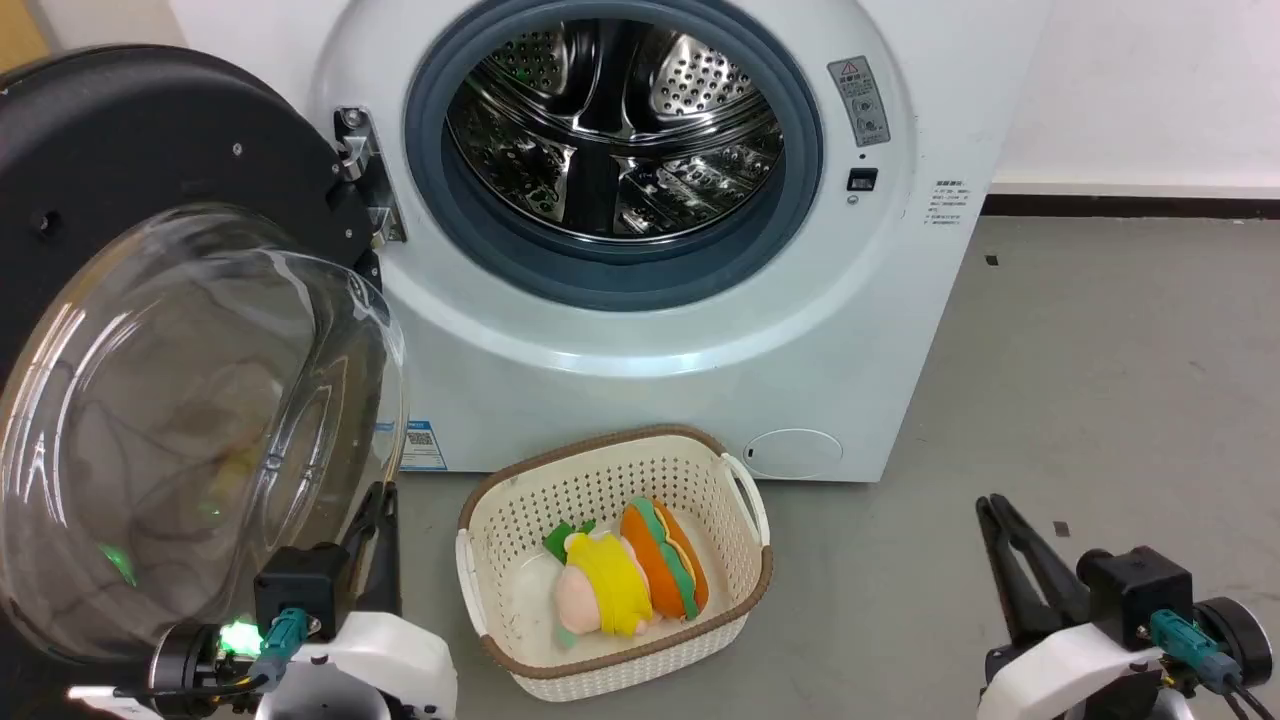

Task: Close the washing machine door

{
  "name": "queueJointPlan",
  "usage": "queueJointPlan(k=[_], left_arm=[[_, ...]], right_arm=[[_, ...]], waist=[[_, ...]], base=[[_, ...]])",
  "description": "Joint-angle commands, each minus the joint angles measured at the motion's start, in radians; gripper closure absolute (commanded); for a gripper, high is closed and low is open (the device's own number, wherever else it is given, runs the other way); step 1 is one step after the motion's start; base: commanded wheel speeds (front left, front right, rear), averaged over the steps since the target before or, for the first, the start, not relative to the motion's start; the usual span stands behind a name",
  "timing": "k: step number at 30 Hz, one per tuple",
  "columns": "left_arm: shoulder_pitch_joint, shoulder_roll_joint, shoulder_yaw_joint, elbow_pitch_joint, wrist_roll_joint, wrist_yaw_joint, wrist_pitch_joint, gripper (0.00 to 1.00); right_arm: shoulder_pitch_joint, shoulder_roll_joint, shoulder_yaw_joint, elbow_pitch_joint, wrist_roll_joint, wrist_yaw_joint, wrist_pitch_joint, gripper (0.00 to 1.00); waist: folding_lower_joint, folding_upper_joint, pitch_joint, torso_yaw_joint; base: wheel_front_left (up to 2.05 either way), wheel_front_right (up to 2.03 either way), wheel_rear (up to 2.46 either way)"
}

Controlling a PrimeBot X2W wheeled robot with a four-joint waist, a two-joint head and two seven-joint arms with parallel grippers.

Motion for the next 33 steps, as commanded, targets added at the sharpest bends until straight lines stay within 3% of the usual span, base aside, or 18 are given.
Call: queueJointPlan(k=[1,33], left_arm=[[0.0,0.0,-0.001,0.001,0.0,0.001,-0.001,0.0],[0.009,0.0,-0.028,-0.007,-0.018,0.031,-0.058,0.0]], right_arm=[[0.0,0.0,0.0,0.001,0.001,0.0,0.0,0.0],[0.014,0.001,-0.005,-0.012,0.036,0.0,-0.058,0.0]], waist=[[0.0,-0.0001,0.0,0.0],[0.0,-0.0001,0.002,0.04]], base=[[0.0,0.0,0.0],[0.0,0.0,0.0]])
